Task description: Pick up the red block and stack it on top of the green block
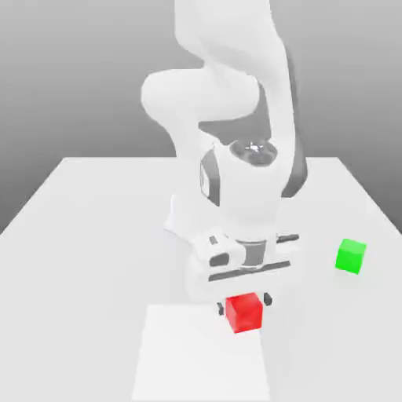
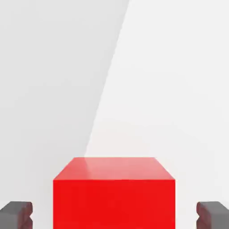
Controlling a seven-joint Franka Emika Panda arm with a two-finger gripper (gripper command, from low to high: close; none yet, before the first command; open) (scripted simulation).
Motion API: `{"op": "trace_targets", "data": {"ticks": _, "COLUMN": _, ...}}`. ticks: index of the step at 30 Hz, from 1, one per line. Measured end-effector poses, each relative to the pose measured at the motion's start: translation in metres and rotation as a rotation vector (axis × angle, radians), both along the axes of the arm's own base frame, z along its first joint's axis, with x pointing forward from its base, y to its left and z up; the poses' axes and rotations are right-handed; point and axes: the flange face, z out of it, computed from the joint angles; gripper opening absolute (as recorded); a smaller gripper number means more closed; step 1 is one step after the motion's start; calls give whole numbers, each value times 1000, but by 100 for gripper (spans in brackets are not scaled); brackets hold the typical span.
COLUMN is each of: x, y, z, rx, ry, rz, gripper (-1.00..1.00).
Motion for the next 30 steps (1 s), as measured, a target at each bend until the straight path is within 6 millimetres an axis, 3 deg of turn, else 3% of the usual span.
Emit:
{"op": "trace_targets", "data": {"ticks": 5, "x": 0, "y": 0, "z": -1, "rx": -1, "ry": 0, "rz": 0, "gripper": -100}}
{"op": "trace_targets", "data": {"ticks": 12, "x": 0, "y": 0, "z": 55, "rx": -1, "ry": 0, "rz": 1, "gripper": -100}}
{"op": "trace_targets", "data": {"ticks": 17, "x": -18, "y": 63, "z": 70, "rx": 1, "ry": 0, "rz": 230, "gripper": -100}}
{"op": "trace_targets", "data": {"ticks": 21, "x": -44, "y": 118, "z": 78, "rx": 2, "ry": 1, "rz": 446, "gripper": -100}}
{"op": "trace_targets", "data": {"ticks": 30, "x": -141, "y": 225, "z": 94, "rx": 1, "ry": 1, "rz": 949, "gripper": -100}}
